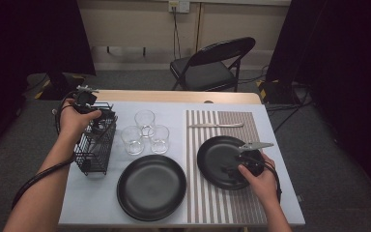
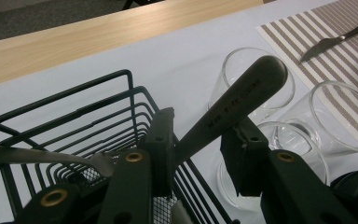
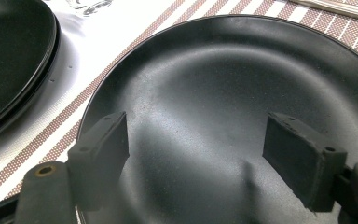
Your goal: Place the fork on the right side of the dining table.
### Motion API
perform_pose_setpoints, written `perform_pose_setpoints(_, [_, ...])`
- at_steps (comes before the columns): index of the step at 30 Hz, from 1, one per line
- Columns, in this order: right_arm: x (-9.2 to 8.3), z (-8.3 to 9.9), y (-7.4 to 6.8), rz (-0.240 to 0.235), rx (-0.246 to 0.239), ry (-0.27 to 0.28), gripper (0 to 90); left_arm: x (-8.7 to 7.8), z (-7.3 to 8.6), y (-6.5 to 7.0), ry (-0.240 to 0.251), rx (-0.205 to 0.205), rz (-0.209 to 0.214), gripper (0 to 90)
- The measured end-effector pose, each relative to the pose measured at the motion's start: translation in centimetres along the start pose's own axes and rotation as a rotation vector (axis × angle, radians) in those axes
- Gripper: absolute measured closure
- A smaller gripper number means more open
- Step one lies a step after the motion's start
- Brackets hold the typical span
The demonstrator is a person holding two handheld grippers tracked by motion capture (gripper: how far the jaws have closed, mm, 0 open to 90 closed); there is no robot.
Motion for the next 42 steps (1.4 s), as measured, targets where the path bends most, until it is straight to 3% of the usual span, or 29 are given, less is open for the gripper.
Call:
perform_pose_setpoints(3, [0.0, 0.0, 0.0, 0.0, -0.001, 0.003, 21.6, 0.0, 0.0, -0.1, 0.0, 0.009, -0.007, 66.1])
perform_pose_setpoints(14, [0.0, 0.0, 0.0, -0.004, 0.001, 0.001, 21.5, 0.0, -0.1, -0.2, 0.029, -0.03, -0.017, 67.2])
perform_pose_setpoints(24, [0.1, 0.0, -0.2, -0.006, -0.004, -0.01, 21.4, -0.3, 0.0, -0.2, 0.037, -0.032, -0.043, 68.8])
perform_pose_setpoints(35, [0.2, 0.0, -0.2, -0.01, -0.006, -0.011, 21.4, -1.8, -0.4, -0.6, 0.055, -0.062, -0.094, 76.9])
perform_pose_setpoints(42, [0.2, 0.0, -0.4, -0.012, -0.01, -0.013, 21.4, -2.4, -0.6, -0.9, 0.068, -0.052, -0.171, 82.4])
Point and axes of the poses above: each handheld gripper's, and its own axes: x roughly forward along the jaws, z roughly out of its underside, y roughly to its right, the point moved 3 cm from there along x, roughly forward along the jaws, and after that the axes turned 2 degrees about -y, right-handed, at the moved point
